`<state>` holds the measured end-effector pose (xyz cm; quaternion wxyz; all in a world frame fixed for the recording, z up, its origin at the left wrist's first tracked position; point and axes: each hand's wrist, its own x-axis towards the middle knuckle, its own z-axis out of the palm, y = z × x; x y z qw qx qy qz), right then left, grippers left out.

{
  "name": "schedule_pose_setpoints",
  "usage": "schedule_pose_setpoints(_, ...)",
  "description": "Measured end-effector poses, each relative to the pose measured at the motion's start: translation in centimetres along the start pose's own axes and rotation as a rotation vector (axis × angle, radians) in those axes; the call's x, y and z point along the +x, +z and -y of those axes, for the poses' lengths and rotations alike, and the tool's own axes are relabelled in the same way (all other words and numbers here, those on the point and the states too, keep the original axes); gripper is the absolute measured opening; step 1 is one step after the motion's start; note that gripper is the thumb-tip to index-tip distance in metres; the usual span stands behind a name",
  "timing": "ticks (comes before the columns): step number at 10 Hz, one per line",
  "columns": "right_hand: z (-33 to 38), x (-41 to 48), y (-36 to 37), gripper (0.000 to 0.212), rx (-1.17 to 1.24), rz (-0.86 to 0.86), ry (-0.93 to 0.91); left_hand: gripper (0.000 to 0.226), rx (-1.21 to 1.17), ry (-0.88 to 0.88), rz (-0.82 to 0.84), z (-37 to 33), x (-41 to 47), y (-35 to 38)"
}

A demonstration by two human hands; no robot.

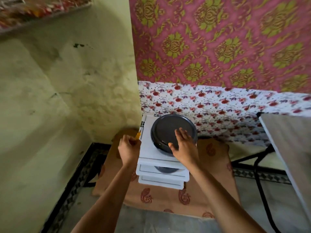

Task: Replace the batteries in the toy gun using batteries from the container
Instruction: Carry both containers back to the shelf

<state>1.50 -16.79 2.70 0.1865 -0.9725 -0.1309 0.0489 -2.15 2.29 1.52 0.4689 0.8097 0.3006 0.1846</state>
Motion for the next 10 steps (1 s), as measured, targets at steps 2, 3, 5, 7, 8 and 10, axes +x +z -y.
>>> schedule_pose_setpoints(2,-1.1,0.7,1.3,0.061,-0.022,0.022,0.027,0.015,0.143,0.06,0.099,2.2,1.3,4.1)
schedule_pose_setpoints(3,-1.2,0.9,1.1,0.061,-0.023,0.028,0.02,0.02,0.265,0.044,0.133,3.2,2.2,5.3)
schedule_pose_setpoints(5,-1.0,0.8,1.3,0.062,-0.035,0.02,0.014,0.022,0.452,0.053,0.165,3.3,2.6,6.1)
schedule_pose_setpoints(7,-0.7,0.8,1.5,0.062,-0.024,0.012,0.029,0.022,0.415,0.054,0.236,3.8,3.3,5.4)
schedule_pose_setpoints(8,-0.6,0.6,0.9,0.062,-0.023,0.03,0.029,0.025,0.372,0.059,0.236,3.4,2.9,4.2)
schedule_pose_setpoints(10,-0.4,-1.0,-1.2,0.06,0.08,-0.024,0.014,0.022,0.341,0.139,0.21,0.9,1.4,1.8)
